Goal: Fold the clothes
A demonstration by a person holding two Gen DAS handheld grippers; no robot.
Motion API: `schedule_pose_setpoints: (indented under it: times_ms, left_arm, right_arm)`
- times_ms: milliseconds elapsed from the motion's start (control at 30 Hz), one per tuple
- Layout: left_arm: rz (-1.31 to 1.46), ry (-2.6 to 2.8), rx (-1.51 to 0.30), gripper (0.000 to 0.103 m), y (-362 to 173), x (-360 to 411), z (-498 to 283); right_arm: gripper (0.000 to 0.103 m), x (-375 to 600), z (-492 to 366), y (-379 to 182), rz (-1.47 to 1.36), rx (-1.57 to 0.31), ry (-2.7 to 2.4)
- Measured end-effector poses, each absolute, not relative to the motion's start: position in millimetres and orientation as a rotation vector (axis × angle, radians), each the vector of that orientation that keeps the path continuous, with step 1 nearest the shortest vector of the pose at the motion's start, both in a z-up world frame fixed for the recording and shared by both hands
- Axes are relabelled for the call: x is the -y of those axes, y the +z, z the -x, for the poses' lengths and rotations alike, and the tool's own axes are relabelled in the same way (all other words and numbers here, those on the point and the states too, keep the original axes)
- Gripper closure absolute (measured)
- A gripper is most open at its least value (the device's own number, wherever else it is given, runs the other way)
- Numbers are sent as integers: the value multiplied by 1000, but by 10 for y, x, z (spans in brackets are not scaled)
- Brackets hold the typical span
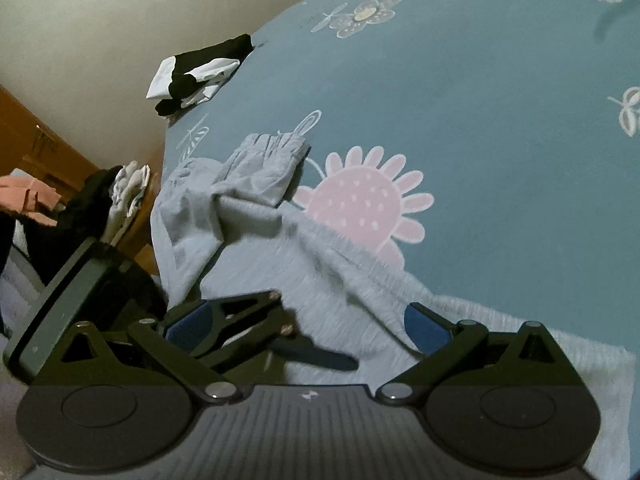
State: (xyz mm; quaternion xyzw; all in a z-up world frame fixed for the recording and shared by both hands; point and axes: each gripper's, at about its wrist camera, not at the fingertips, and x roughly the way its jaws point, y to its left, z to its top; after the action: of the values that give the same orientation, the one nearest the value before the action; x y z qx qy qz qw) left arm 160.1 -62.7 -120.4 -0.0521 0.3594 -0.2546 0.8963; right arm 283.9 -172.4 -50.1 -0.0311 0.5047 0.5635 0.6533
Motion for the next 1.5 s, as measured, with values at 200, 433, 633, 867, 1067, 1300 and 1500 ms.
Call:
schedule_pose_setpoints:
  times_ms: [200, 433, 633, 867, 1067, 1300, 1500]
  left_arm:
    - [101, -525, -741, 1, -1188, 609, -1575]
    - [180, -431, -723, 1, -1097, 365, -1668]
    - [236, -317, -744, 1, -1142, 175, -1883]
    - [250, -361, -741, 1, -1081, 121, -1734]
    - [213, -373, -737, 1, -837, 91, -1517]
    - [41, -315, -758, 1, -785, 300, -935]
    - [10, -278, -717, 1, -1073, 376, -531]
  right_arm:
    - [0, 1835, -2737, -316, 88, -1072, 1223]
    - [0, 1870, -2855, -515, 61, -1099, 1153]
    - [0, 1974, -3037, -684, -69, -1074, 1001]
    - [0, 2480, -2528, -141, -105, -960, 719]
    - [0, 3010, -1701, 226, -133, -849, 474]
    - [0, 2971, -1168, -310, -54, -731, 252]
    - [0, 2642, -975, -971, 106, -730, 191]
